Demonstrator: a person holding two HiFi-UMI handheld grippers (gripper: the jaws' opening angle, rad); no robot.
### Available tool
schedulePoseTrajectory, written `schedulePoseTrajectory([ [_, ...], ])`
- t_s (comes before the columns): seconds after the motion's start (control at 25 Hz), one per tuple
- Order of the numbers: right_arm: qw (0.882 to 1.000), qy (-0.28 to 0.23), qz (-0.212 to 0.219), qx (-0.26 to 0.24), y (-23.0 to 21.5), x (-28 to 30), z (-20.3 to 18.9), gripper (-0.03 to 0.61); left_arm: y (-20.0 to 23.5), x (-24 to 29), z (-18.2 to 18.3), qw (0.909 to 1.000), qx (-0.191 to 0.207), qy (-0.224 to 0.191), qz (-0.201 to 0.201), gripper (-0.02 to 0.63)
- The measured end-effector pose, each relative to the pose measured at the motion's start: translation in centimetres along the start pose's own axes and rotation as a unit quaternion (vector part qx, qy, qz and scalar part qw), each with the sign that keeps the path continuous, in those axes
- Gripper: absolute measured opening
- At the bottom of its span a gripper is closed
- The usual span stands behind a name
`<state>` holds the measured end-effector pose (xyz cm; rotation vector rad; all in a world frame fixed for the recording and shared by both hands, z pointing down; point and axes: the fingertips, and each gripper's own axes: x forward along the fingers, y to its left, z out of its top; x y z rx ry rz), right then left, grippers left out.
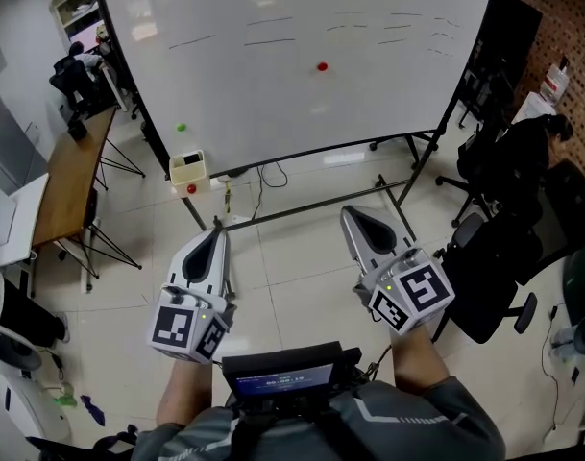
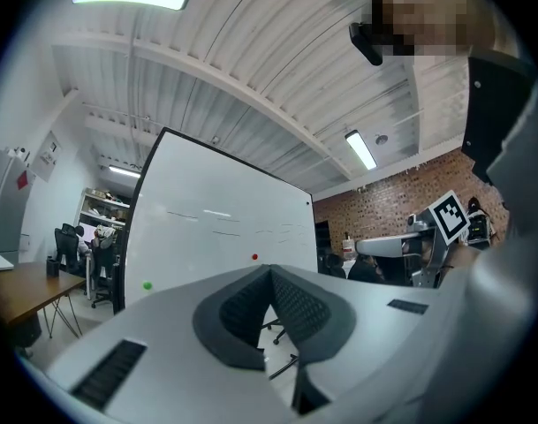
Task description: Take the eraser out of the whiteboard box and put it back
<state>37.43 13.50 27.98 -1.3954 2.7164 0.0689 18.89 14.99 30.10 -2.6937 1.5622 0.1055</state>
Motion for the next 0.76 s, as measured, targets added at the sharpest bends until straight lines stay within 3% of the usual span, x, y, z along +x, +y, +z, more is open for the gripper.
schedulePoseTrajectory([
  [0.76, 1.000, 0.002, -0.002, -0.001, -1.1, -2.1, 0.0, 0.018, -2.2, 0.4, -0.6, 1.0000, -0.004, 0.000, -0.002, 0.034],
])
